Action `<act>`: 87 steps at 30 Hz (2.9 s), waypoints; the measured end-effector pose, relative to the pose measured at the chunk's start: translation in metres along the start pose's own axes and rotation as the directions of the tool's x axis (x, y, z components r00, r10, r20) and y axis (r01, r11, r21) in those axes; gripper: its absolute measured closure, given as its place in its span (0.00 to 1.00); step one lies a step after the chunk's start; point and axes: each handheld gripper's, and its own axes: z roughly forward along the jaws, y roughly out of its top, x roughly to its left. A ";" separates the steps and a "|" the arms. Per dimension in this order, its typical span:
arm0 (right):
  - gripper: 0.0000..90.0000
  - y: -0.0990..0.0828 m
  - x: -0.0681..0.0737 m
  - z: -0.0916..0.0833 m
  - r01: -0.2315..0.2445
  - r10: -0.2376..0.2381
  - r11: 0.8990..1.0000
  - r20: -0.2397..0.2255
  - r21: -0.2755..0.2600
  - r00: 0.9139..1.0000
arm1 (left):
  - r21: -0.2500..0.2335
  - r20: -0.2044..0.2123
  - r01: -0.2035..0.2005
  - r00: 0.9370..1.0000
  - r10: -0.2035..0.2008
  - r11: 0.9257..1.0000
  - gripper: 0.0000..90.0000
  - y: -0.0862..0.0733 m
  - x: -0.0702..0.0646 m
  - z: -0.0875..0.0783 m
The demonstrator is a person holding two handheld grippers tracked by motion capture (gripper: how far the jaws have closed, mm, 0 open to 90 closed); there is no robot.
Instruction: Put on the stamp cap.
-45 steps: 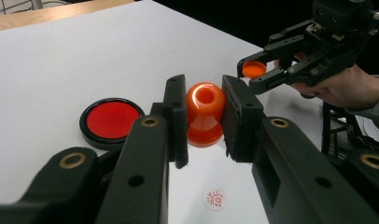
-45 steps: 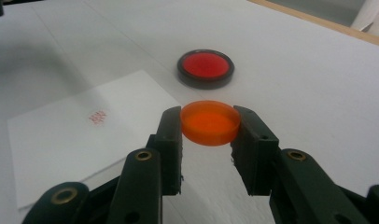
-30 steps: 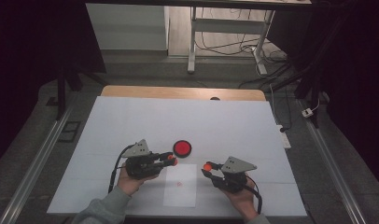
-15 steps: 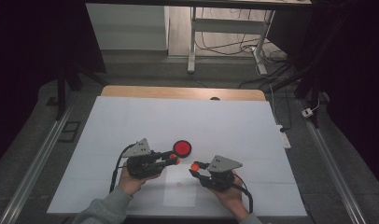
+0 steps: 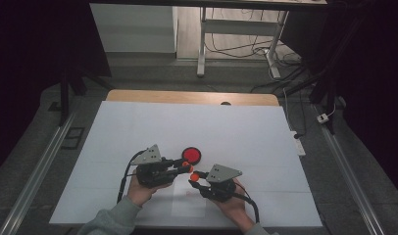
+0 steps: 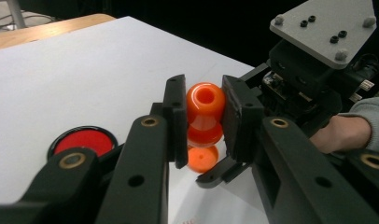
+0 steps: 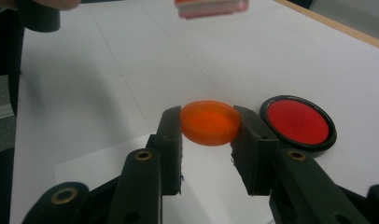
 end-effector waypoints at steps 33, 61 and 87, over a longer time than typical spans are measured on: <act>0.71 0.003 -0.001 -0.007 -0.011 0.011 0.999 -0.001 -0.040 1.000 | 0.059 0.023 -0.001 1.000 -0.001 0.998 0.81 -0.009 -0.002 0.020; 0.72 0.008 0.002 -0.009 0.004 -0.003 1.000 0.019 -0.023 1.000 | 0.071 0.040 0.011 0.999 -0.014 0.997 0.81 -0.011 0.000 0.023; 0.71 0.003 0.001 -0.006 0.011 -0.011 1.000 0.011 0.022 1.000 | 0.066 0.030 0.043 0.999 -0.045 0.997 0.81 -0.022 0.001 0.028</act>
